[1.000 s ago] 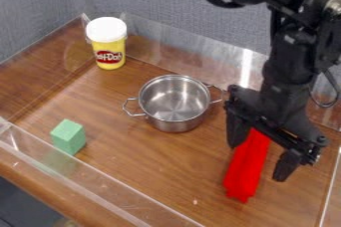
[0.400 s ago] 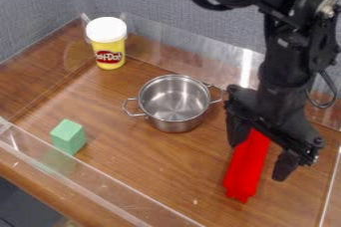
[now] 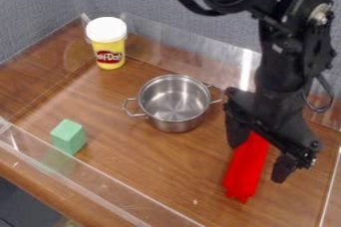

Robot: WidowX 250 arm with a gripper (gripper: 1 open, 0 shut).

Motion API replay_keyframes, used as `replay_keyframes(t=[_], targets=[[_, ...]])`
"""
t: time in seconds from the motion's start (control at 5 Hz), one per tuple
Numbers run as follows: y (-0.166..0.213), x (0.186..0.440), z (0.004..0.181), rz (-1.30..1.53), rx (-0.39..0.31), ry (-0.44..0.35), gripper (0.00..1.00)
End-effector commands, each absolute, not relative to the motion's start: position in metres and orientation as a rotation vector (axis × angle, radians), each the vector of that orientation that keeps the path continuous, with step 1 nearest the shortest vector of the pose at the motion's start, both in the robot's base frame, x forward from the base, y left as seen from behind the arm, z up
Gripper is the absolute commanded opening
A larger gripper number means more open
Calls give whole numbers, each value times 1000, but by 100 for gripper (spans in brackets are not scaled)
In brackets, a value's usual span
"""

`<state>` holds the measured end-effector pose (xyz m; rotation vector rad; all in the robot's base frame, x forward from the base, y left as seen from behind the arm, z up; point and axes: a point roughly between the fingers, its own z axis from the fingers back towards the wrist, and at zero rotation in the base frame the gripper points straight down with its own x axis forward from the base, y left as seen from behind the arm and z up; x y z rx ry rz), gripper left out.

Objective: Put red object to the left side of the table

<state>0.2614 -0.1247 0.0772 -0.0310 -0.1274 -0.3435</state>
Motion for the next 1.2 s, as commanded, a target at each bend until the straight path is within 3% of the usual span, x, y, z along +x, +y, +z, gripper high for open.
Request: replay_keyframes(t=[0.0, 0.8, 1.0], targets=[[-122, 265, 103, -331, -46, -213, 100], [-128, 263, 96, -378, -37, -255, 100], [-124, 263, 86, -372, -42, -245, 100]])
